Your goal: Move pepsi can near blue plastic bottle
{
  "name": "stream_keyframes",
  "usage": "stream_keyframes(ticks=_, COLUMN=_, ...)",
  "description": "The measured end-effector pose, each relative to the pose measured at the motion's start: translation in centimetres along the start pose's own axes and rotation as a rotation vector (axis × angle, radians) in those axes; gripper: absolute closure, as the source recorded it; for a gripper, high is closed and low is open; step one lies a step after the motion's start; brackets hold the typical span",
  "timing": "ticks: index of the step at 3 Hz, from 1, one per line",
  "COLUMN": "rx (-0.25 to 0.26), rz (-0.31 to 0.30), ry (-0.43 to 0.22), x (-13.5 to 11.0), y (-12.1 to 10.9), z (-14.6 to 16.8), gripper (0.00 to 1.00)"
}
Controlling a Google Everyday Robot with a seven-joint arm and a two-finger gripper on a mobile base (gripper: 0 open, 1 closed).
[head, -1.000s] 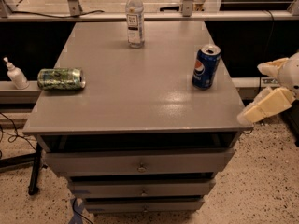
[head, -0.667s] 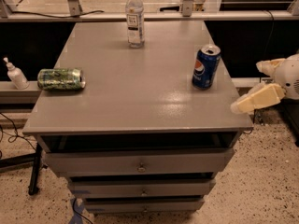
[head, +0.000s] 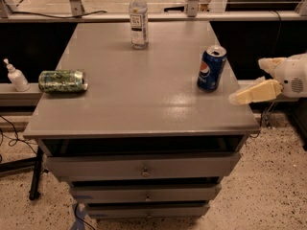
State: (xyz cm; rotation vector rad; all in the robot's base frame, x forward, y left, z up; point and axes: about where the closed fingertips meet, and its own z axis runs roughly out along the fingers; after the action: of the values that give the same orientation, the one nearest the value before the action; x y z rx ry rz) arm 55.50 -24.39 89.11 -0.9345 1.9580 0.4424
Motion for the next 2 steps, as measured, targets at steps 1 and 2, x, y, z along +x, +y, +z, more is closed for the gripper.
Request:
stream_keyframes(ticks=1, rx=0.004, rz=-0.003, ry=-0.063, x=-0.8, y=-0.4, z=0.3, gripper=0.00)
stream_keyframes(ticks=2, rx=0.019, rz=-0.011, ry=-0.179, x=-2.7, y=-1.7, z=1.7, gripper=0.00)
